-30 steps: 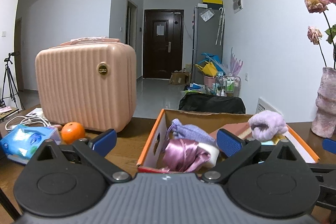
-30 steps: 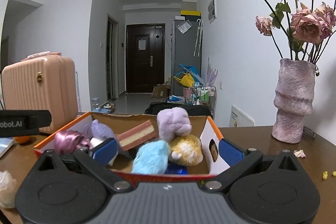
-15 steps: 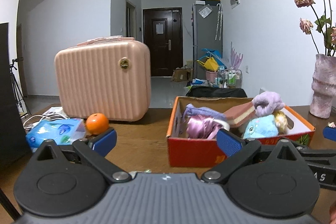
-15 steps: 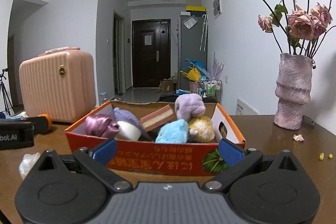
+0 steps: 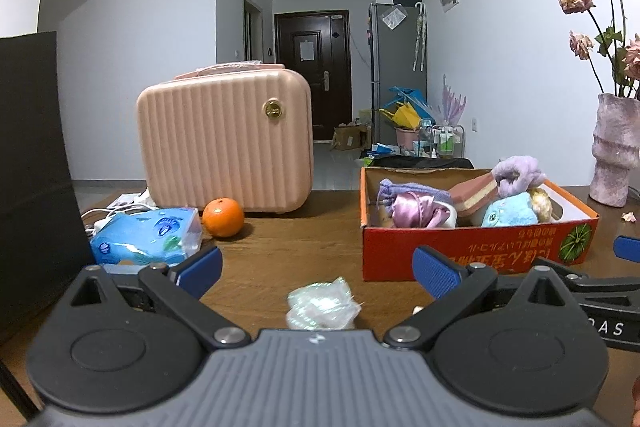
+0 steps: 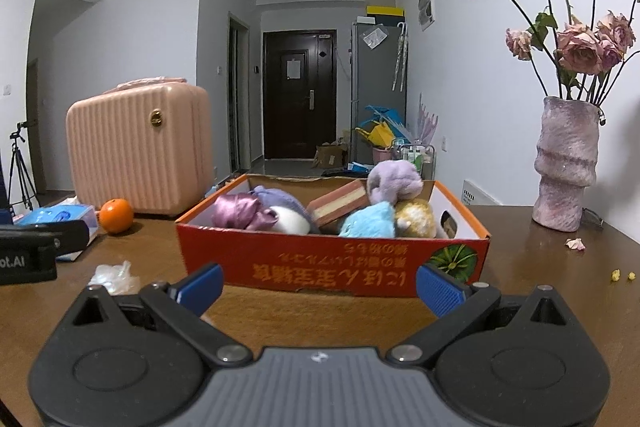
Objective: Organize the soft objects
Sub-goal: 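Withdraw both tools from the box toward the plastic bag and white sponge, then close the right tool on the white triangular sponge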
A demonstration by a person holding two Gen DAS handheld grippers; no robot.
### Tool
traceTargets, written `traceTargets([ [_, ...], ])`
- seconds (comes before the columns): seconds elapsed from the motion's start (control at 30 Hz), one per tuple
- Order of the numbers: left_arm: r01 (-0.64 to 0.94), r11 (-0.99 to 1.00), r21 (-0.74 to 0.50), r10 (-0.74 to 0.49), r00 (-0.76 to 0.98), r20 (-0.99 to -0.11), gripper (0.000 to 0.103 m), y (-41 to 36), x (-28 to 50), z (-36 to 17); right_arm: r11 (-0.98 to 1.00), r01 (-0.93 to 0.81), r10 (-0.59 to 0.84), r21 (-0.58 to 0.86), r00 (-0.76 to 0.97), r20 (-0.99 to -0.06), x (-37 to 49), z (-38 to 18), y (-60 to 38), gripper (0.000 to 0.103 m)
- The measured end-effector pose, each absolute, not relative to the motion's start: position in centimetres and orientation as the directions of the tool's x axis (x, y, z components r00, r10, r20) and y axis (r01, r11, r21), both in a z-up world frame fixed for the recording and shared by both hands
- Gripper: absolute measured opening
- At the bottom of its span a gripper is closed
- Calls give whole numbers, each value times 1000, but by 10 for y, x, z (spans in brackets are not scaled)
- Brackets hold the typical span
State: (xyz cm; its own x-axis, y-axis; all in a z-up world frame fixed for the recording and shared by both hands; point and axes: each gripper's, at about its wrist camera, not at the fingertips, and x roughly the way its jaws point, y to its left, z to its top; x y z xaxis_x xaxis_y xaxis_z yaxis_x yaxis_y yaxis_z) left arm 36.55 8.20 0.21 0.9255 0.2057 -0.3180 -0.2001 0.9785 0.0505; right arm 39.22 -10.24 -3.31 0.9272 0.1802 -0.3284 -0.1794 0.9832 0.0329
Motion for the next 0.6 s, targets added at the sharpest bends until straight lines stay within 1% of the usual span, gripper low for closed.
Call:
traceTargets([
  [0.6, -181, 982, 57, 190, 924, -332, 103, 134, 350, -3, 978, -207, 194, 10, 895, -402, 393, -47, -49, 103],
])
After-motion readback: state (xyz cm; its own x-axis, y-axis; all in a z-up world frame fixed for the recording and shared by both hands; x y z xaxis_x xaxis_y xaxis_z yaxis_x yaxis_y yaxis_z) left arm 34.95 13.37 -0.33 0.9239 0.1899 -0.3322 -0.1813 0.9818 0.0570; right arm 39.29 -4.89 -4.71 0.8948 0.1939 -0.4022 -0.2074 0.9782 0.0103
